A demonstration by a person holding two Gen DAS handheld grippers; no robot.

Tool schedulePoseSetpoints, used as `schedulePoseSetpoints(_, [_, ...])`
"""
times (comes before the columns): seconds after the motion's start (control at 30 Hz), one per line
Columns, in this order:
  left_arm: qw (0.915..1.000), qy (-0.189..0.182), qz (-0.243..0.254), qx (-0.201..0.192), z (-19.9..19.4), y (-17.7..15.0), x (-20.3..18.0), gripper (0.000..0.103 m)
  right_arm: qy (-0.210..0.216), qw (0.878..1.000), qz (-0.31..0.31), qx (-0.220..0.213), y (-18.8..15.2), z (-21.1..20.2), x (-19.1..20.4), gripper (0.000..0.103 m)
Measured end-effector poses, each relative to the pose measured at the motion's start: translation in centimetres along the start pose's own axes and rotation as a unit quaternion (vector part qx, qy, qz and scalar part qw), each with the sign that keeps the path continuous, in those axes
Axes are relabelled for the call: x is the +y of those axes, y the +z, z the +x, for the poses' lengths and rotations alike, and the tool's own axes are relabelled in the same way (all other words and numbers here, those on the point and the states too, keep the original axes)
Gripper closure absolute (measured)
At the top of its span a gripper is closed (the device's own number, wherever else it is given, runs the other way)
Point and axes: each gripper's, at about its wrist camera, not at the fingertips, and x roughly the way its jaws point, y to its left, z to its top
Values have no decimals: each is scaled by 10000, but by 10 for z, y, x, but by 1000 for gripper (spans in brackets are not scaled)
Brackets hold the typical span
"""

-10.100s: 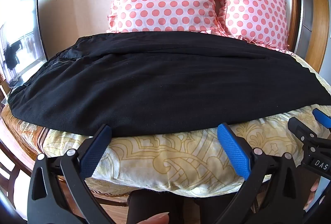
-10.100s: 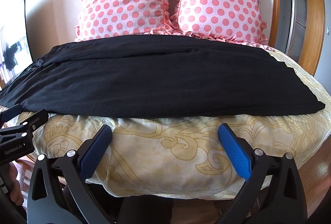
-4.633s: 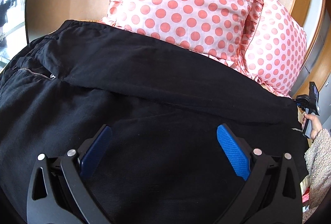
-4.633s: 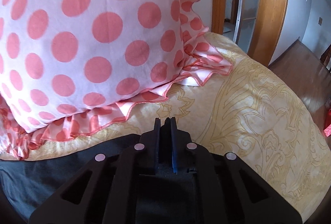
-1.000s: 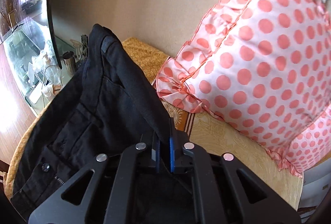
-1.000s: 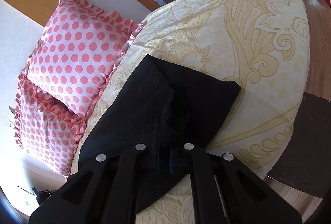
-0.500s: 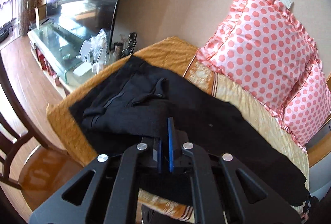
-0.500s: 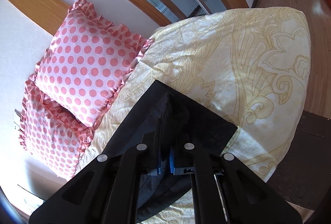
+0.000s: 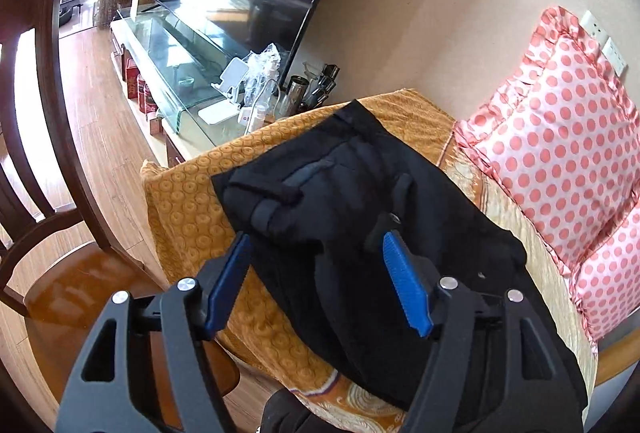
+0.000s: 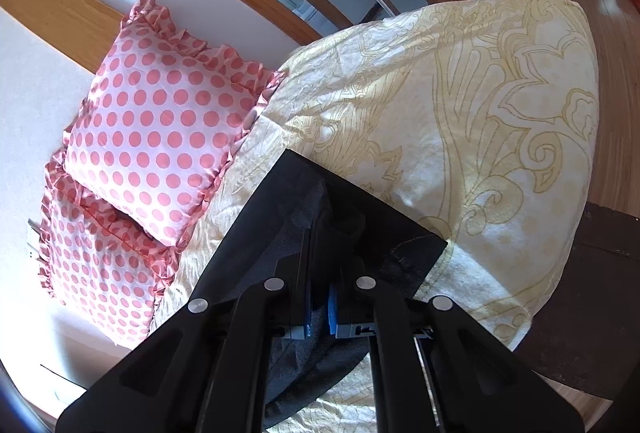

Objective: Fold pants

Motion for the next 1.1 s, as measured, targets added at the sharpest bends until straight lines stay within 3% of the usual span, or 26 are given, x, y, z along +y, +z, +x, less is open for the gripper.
schedulePoseSetpoints(0.07, [9998,66,-118,116,10,8,4,54,9,10000,34,9,0,1,-2,98])
schedulePoseSetpoints(0.13, [9999,113,-124,35,8,14,7,85,37,10000,66,18,0,0,-3,98])
schedulePoseSetpoints(0.23, [9999,120,31,-8,3,16,8,96,94,9999,65,-24,2,-3,-1,98])
schedulePoseSetpoints(0.33, [9991,338,257,42,8,8,10,97,134,9999,44,-79,5,-7,1,98])
schedulePoseSetpoints(0.47, [9966,544,560,-250,-5,0,4,97,357,9991,81,-201,9,-18,4,98])
schedulePoseSetpoints(0.63, [9986,424,281,-115,-2,0,20,97,165,9995,247,-86,9,-12,-8,97])
schedulePoseSetpoints(0.8, [9956,689,637,-62,8,-8,14,96,-171,9996,167,141,5,3,-15,97])
schedulePoseSetpoints(1.03, [9956,724,584,-138,2,-15,21,77,-141,9997,134,170,3,1,-18,98])
schedulePoseSetpoints(1.1, [9962,683,486,-254,-8,-16,23,65,-163,9995,149,216,3,-3,-18,97])
